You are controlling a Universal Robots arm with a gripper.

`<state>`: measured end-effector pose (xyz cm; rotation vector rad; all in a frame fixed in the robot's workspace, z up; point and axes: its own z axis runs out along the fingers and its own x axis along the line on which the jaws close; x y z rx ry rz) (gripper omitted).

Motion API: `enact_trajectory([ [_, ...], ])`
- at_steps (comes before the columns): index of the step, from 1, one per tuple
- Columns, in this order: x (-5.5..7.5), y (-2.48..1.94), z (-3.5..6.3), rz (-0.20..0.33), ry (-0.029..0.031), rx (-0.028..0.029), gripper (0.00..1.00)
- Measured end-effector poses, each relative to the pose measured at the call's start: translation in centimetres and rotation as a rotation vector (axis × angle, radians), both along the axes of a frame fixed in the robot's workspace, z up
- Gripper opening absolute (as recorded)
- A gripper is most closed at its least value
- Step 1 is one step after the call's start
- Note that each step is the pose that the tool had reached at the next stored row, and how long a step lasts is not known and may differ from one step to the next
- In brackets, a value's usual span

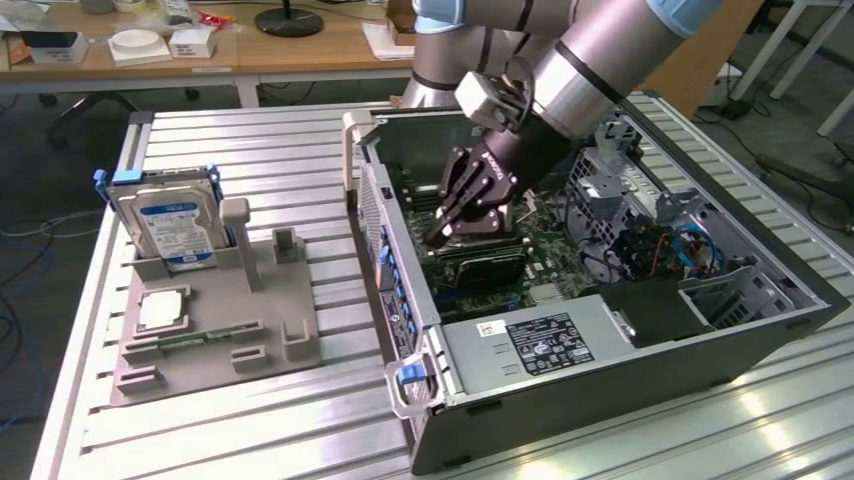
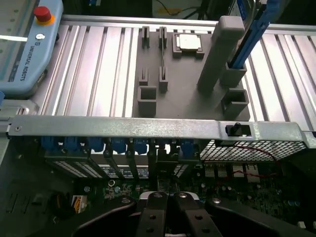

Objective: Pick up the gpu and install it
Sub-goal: 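Press down on the gpu until it lock into place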

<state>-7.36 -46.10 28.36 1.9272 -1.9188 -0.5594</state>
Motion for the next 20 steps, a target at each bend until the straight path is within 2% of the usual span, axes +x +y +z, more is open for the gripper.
enact_trajectory([
  [1, 0.1, 0.0, -0.04, 0.0, 0.0162, 0.0001, 0.1],
  [2, 0.1, 0.0, -0.09, 0.0, 0.0291, 0.0001, 0.1],
  [3, 0.1, 0.0, -0.17, 0.0, 0.0383, 0.0001, 0.1],
  [4, 0.1, 0.0, -0.28, 0.0, 0.0446, 0.0001, 0.1],
  [5, 0.1, 0.0, -0.43, 0.0, 0.0481, 0.0002, 0.1],
  [8, 0.0, 0.0, -0.92, 0.0, 0.0543, 0.0001, 0.1],
  [9, 0.0, 0.0, -0.95, 0.0, 0.0586, 0.0002, 0.1],
  [12, 0.0, 0.0, -0.95, 0.0, 0.078, 0.0002, 0.1],
  [15, 0.0, 0.0, -0.96, 0.0, 0.0786, -0.0001, 0.1],
  [20, -0.4, 0.05, -1.68, 0.0, 0.0786, 0.0002, 0.1],
])
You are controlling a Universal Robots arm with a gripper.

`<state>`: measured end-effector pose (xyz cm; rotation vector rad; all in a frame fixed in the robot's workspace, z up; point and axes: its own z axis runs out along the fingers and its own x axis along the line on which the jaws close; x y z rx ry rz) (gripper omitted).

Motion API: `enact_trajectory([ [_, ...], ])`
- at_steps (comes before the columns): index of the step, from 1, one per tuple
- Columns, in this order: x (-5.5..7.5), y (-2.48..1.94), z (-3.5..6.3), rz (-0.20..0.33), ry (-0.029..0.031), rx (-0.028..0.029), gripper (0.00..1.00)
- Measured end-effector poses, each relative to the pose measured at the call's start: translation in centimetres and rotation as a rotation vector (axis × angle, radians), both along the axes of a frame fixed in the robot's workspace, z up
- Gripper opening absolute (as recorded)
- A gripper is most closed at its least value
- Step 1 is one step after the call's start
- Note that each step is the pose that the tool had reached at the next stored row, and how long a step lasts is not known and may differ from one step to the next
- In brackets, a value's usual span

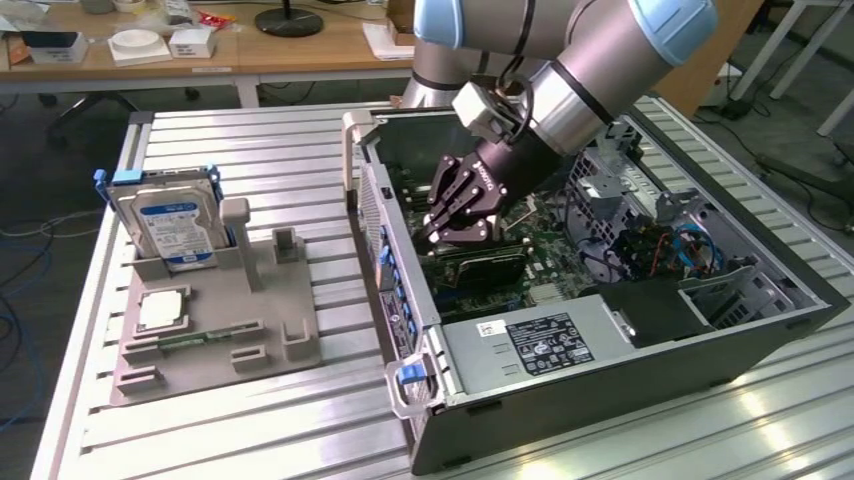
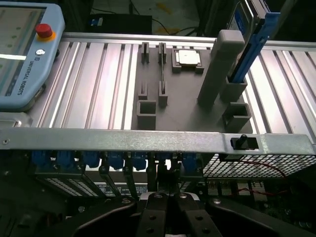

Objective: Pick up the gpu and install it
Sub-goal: 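Press down on the gpu until it lock into place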

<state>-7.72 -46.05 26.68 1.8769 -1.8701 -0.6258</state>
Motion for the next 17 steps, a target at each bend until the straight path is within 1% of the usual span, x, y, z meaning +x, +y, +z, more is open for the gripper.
enact_trajectory([
  [7, 0.06, 0.04, -0.17, 0.0, -0.0001, 0.0014, 0.1],
  [9, -0.18, 0.09, -0.3, 0.0, 0.0002, 0.0006, 0.1],
  [17, -0.19, 0.09, -0.38, 0.0, 0.0003, 0.0006, 0.1],
])
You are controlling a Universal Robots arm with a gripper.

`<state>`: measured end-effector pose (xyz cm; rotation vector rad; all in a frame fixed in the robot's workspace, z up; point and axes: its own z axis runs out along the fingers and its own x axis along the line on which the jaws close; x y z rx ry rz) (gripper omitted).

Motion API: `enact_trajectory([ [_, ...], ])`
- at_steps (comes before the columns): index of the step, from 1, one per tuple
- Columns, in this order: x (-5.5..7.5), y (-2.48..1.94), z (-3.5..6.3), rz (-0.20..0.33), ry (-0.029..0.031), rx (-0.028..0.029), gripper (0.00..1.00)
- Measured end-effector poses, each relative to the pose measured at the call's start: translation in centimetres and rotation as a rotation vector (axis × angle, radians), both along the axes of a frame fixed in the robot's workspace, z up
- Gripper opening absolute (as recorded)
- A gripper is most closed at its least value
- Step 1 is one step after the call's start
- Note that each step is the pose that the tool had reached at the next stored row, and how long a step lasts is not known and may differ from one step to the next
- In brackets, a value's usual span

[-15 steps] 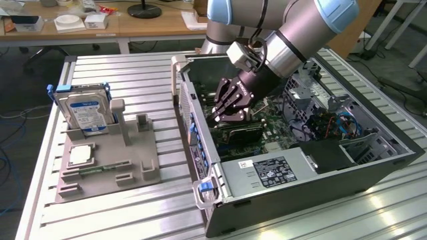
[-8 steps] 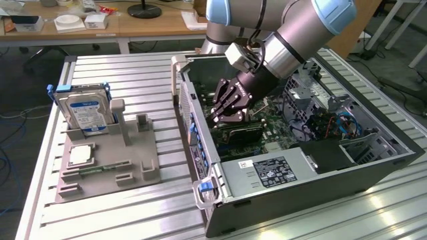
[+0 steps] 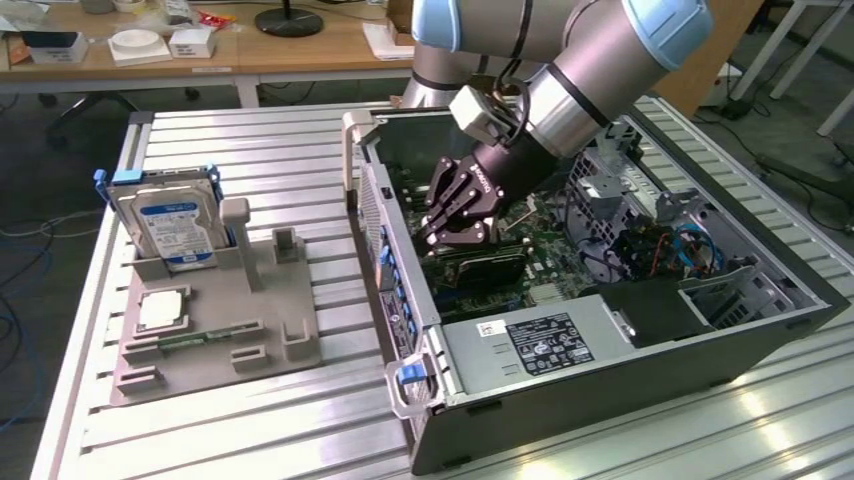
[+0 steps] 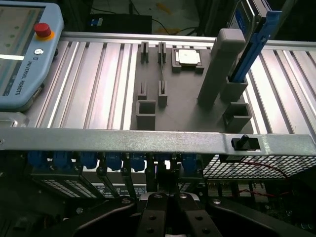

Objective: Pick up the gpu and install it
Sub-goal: 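Press down on the gpu until it lock into place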

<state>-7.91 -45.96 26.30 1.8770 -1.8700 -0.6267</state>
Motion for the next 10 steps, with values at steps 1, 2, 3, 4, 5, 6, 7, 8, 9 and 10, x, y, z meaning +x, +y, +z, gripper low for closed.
enact_trajectory([
  [1, -0.01, 0.0, -0.05, 0.0, 0.0001, -0.0002, 0.1],
  [2, 0.0, -0.01, -0.11, 0.0, 0.0001, -0.0004, 0.1],
  [3, 0.04, -0.02, -0.19, 0.0, -0.0006, 0.0002, 0.1],
  [4, 0.04, -0.01, -0.32, 0.0, -0.0012, 0.0021, 0.1],
  [5, 0.08, -0.02, -0.33, 0.0, -0.0007, 0.0016, 0.1],
  [6, 0.13, -0.03, -0.31, 0.0, -0.0003, 0.001, 0.1],
  [7, 0.21, -0.04, -0.29, 0.0, -0.0003, 0.0006, 0.1],
  [8, 0.33, -0.04, -0.29, 0.0, -0.0003, 0.0005, 0.1],
  [9, 0.47, -0.04, -0.29, 0.0, -0.0003, 0.0004, 0.1],
  [10, 0.67, -0.04, -0.28, 0.0, -0.0002, 0.0003, 0.1],
])
